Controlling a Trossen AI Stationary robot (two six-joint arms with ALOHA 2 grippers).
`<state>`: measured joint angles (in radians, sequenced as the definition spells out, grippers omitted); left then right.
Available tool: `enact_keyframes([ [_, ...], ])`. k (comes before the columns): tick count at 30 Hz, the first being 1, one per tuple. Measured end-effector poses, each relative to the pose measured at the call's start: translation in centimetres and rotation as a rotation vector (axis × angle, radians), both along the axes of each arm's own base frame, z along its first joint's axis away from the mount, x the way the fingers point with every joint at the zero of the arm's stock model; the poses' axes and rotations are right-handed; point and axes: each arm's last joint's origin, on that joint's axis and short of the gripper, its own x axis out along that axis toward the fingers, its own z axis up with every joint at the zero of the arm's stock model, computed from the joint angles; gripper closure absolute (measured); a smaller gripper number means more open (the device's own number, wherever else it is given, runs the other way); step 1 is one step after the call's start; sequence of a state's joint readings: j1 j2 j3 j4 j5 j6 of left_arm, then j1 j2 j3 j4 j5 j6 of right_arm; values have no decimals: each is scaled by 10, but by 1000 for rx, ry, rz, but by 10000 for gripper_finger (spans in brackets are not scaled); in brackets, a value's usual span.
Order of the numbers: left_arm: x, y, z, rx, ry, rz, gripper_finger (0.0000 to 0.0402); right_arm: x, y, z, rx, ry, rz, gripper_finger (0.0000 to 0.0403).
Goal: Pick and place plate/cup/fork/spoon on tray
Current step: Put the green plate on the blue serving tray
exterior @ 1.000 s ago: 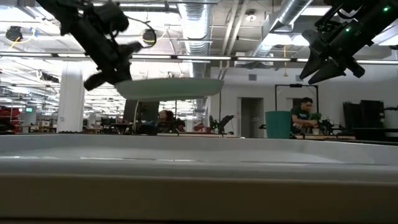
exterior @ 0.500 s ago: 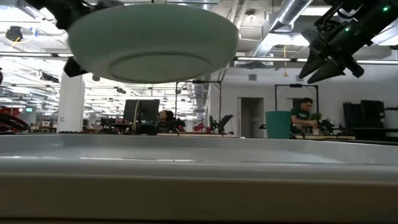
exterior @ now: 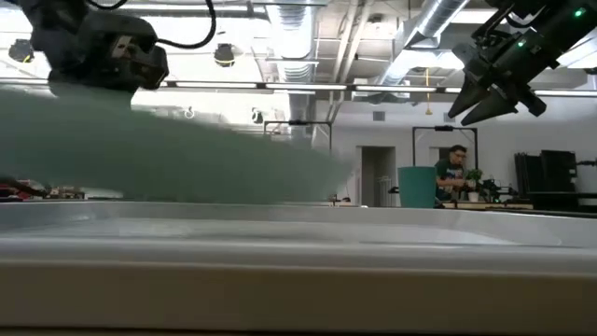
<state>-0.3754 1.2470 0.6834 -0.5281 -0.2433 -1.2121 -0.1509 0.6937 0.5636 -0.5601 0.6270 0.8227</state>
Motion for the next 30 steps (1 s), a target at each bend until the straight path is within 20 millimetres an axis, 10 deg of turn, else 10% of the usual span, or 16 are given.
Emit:
enact_keyframes([
  [30, -10, -25, -28, 6, 184, 38, 401, 0, 0, 0, 3, 1, 3, 221],
])
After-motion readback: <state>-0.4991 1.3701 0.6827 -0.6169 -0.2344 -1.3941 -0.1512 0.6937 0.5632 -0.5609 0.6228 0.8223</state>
